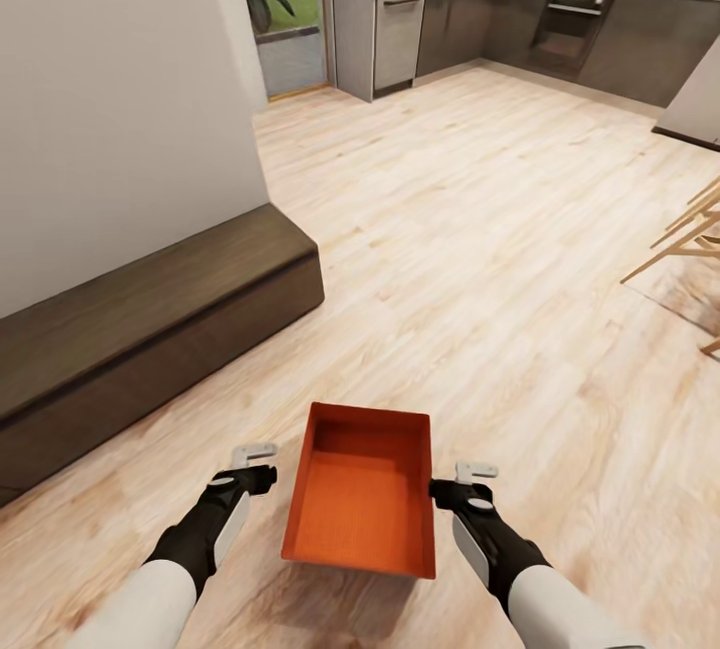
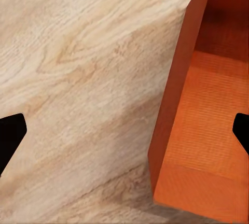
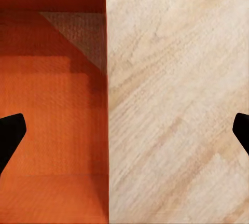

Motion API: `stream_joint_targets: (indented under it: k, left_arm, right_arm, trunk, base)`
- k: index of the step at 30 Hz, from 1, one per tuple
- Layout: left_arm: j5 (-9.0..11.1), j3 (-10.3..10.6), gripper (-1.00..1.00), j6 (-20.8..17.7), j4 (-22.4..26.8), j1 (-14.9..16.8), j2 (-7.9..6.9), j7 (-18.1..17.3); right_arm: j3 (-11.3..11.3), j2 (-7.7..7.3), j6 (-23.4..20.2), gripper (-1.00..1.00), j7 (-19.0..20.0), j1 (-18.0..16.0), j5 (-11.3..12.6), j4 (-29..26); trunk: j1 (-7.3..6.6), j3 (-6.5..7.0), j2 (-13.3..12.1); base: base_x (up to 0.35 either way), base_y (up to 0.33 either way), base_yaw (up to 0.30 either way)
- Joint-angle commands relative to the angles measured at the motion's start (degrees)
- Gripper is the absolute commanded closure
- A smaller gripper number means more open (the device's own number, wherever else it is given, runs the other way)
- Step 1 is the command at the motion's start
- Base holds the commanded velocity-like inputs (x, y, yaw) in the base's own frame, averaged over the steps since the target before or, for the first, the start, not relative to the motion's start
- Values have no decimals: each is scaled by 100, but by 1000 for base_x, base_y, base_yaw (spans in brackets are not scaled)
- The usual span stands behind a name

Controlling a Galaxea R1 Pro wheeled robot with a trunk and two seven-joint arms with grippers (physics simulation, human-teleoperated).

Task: Move the two storage containers from the living room to the garage. In the garage, place one container on the floor and stack the other container on top of it (either order is fine).

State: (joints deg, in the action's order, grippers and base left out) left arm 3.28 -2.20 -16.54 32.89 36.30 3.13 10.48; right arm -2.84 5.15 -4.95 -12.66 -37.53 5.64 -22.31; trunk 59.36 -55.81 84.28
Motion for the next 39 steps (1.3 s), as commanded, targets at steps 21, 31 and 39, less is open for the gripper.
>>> stream_joint_targets:
  k: [21,31,39]
  left_arm:
    - [123,386,-100,-13,-229,0,11,24]
    - [81,395,-100,-14,-323,0,50,24]
    - [56,402,-100,-7,-568,0,60,24]
  right_arm:
    - [-24,-7,306,-100,153,0,39,816]
    - [-24,3,229,-100,159,0,58,879]
    - [-24,4,246,-100,159,0,65,887]
  trunk:
    - [3,-3,2]
    - [3,0,2]
    - [3,0,2]
  base:
    - [58,0,0]
    - [0,0,-75]
    - [0,0,-230]
